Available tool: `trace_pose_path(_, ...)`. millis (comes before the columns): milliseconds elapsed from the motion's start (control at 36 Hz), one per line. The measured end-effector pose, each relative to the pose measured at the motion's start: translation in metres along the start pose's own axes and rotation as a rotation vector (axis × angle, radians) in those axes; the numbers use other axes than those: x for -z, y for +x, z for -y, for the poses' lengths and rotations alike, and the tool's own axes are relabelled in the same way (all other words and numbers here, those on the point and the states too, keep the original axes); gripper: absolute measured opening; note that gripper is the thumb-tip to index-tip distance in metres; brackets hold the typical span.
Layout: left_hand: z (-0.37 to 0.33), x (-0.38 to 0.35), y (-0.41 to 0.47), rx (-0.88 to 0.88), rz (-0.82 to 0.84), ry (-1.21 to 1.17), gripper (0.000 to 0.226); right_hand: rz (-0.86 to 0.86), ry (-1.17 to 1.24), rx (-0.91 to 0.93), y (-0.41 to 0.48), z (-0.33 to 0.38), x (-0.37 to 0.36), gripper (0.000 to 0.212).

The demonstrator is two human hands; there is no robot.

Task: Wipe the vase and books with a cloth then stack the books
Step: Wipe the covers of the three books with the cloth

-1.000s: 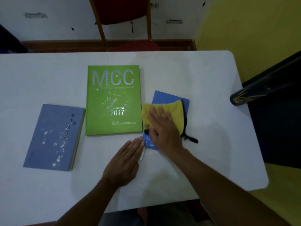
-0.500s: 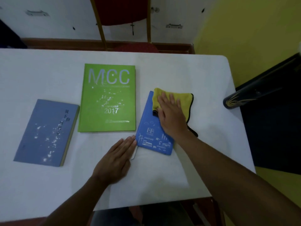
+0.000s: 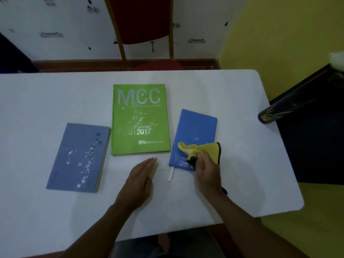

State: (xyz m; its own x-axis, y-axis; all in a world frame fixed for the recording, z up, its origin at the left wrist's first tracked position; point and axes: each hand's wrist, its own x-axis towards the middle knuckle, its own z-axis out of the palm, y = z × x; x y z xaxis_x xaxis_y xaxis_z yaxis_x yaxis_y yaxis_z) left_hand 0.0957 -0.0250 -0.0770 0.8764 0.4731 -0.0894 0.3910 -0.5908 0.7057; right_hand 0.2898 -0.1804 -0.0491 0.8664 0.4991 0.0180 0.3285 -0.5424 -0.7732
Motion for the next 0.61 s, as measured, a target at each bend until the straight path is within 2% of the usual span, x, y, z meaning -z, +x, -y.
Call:
trace_pose_path(111,0.015,0.019,-0.008,0.090,-0.081,0.047,0.060,-0.155,0.073,-0.189,0.032,0.040,-0.009,0.034)
trace_pose_path(250,0.026,0.032,-0.006,0.165,-0.210,0.076,0.059,-0.276,0.188,-0.221,0.057,0.081,-0.040,0.027)
trace_pose_path(444,0.045,0.030,-0.002,0.153,-0.210,0.117,0.062,-0.211,0.231,-0.265,0.066,0.111,-0.105,0.032)
trace_pose_path(528,0.054,0.028,-0.004,0.109,-0.189,0.136,0.064,-0.196,0.218,-0.254,0.072,0.118,-0.132,0.040)
trace_pose_path(611,0.057,0.026,-0.007,0.087,-0.187,0.162,0.067,-0.019,0.099,-0.231,0.083,0.118,-0.158,0.050)
